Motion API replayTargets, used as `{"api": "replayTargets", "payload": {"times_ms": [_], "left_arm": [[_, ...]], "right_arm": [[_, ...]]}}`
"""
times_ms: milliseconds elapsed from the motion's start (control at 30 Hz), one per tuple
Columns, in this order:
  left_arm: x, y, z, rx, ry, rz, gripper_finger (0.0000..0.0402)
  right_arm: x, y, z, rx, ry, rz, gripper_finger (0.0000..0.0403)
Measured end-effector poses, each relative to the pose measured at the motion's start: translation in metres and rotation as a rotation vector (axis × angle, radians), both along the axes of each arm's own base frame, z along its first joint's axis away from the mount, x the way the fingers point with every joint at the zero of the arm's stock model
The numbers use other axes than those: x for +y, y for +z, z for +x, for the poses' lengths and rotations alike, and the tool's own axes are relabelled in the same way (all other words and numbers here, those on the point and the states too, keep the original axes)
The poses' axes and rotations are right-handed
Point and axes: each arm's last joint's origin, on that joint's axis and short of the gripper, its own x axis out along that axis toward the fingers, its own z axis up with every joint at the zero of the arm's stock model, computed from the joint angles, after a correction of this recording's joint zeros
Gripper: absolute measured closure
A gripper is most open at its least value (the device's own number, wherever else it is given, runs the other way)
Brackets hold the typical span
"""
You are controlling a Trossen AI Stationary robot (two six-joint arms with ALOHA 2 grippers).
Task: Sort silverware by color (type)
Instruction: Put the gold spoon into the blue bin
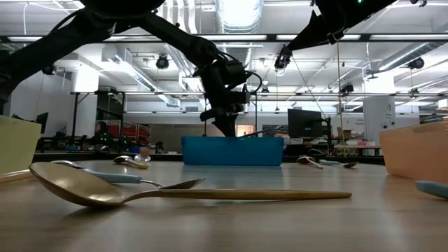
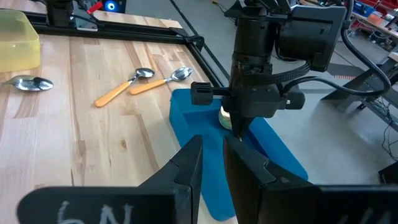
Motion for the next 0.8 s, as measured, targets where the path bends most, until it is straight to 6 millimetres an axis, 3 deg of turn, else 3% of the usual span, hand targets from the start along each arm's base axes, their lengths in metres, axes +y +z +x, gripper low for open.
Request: {"api": "replayTargets", "payload": {"times_ms": [800], "left_arm": [[-0.004, -0.019, -0.006, 0.062, 0.003, -0.039, 0.0401]], "right_arm": [[0.0, 0.0, 0.0, 0.001, -0.001, 0.0, 0.0347]]}}
